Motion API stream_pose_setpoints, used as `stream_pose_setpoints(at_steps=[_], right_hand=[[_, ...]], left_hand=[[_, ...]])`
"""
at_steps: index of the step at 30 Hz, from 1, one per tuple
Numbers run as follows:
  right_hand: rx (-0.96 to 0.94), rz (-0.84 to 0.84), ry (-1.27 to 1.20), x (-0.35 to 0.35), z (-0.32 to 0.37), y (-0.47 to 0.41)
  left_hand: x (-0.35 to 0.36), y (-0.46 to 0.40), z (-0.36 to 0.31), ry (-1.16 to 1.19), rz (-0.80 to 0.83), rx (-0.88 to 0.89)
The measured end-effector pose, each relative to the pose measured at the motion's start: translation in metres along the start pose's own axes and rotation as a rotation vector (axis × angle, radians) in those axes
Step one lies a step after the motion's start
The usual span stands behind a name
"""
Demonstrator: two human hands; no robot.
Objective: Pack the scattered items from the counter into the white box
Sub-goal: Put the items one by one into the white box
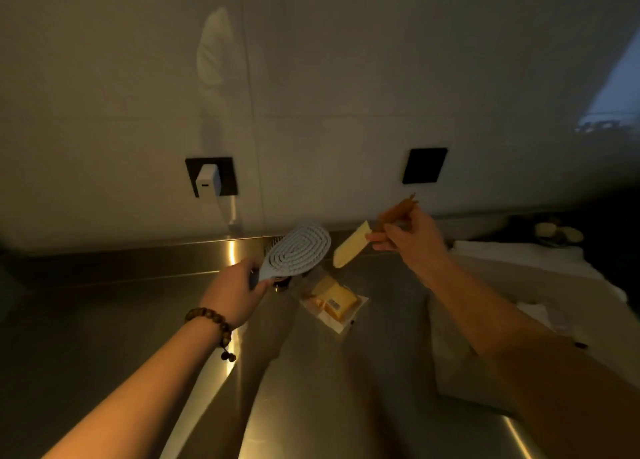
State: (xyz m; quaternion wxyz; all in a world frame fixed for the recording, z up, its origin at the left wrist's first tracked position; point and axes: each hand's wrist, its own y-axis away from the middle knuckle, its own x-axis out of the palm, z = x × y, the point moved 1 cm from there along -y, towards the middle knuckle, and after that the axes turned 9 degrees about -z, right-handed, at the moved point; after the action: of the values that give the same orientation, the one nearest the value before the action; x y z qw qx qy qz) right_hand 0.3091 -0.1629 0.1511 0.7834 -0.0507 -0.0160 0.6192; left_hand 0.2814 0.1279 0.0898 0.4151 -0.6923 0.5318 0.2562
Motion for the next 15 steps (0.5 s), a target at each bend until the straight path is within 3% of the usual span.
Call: stream_pose_setpoints(at_steps=[3,6,8,12,15], right_hand=[[0.069,0.079,-0.336,-0.027,0.020,0.023],[0.093,0.090,-0.375,-0.058,0.028,0.043],[0.114,0.031,-0.283,-0.080,0.029,0.050],[-0.075,-0.055,0.205,-0.129,0.027,0.057],[-0.051,-0.133,0.333,-0.177,0.018,0.051]], left_hand=[[-0.003,-0.001,-0.037,0.104,-0.023,0.012],[0.000,-0.002,-0.072,0.154,-0.018,0.045],[0.003,-0.002,-0.095,0.155,-0.021,0.069],[0.017,0.004,-0.139,0.158,-0.006,0.077],[0.034,0.010,-0.177,0.156,-0.039,0.103]])
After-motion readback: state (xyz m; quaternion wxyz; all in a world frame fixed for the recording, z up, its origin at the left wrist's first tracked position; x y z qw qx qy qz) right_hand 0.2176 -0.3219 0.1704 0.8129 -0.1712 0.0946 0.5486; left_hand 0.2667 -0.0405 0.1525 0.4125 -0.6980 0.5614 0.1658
